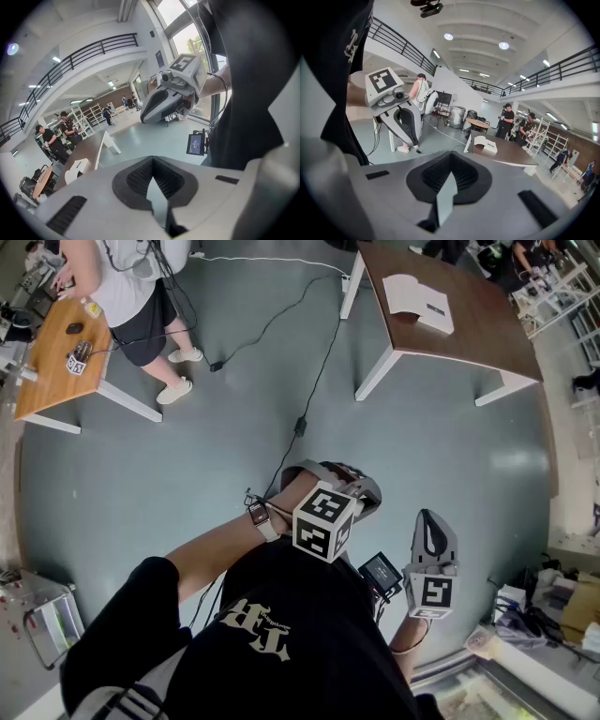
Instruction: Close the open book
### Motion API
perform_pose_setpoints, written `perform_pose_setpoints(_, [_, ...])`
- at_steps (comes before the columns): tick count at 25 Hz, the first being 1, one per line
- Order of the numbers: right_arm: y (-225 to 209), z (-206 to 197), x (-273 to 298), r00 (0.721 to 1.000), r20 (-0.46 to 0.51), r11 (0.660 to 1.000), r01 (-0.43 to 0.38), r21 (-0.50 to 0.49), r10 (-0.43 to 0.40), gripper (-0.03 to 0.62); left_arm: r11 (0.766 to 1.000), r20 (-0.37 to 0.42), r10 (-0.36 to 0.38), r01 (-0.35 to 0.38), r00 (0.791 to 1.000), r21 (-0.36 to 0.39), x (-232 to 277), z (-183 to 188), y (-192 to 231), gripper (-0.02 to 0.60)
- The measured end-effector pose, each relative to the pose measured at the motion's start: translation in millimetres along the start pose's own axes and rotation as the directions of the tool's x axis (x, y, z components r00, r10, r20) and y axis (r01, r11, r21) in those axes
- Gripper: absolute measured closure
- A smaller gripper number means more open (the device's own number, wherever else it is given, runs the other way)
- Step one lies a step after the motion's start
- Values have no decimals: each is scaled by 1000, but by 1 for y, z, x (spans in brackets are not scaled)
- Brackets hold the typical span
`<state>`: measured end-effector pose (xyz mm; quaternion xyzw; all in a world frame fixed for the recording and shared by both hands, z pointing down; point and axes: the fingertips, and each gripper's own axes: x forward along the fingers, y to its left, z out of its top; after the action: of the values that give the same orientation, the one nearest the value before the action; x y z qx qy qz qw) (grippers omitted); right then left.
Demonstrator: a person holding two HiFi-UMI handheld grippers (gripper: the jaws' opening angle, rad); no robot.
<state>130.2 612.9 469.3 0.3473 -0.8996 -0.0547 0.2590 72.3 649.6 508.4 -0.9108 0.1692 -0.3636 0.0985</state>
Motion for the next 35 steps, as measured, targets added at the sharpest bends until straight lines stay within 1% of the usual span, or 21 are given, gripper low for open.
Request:
perform_pose_setpoints(6, [35, 6, 18, 999, -28, 1000, 16, -8, -17, 606, 1000, 6, -6, 6, 1000, 16, -25, -28, -5, 580])
perform_pose_setpoints(11, [65, 11, 30, 997, -68, 1000, 25, -2, -25, 606, 999, 24, -31, 31, 999, 22, -43, -45, -14, 580])
perform_pose_setpoints(15, [91, 19, 38, 996, -79, 999, 29, -13, -30, 606, 998, 33, -55, 54, 998, 34, -60, -60, -23, 580])
perform_pose_setpoints(18, [101, 17, 39, 994, -99, 999, 43, -6, -44, 606, 996, 35, -77, 75, 996, 41, -64, -68, -29, 580])
perform_pose_setpoints(23, [105, 11, 48, 992, -124, 999, 39, -4, -39, 606, 994, 22, -96, 94, 995, 50, -60, -79, -26, 580])
perform_pose_setpoints(26, [96, 9, 54, 992, -121, 1000, 30, 0, -30, 606, 994, 12, -96, 96, 995, 46, -51, -79, -19, 580])
perform_pose_setpoints(30, [78, 6, 66, 994, -105, 1000, 17, 0, -17, 606, 997, 4, -80, 80, 997, 20, -41, -78, -3, 580])
perform_pose_setpoints(33, [66, 9, 73, 996, -92, 1000, 3, -7, -4, 606, 998, 1, -66, 66, 998, -11, -37, -75, 6, 580])
perform_pose_setpoints(35, [58, 12, 80, 997, -83, 1000, -2, -6, 1, 606, 998, -7, -59, 59, 998, -20, -33, -75, 15, 580])
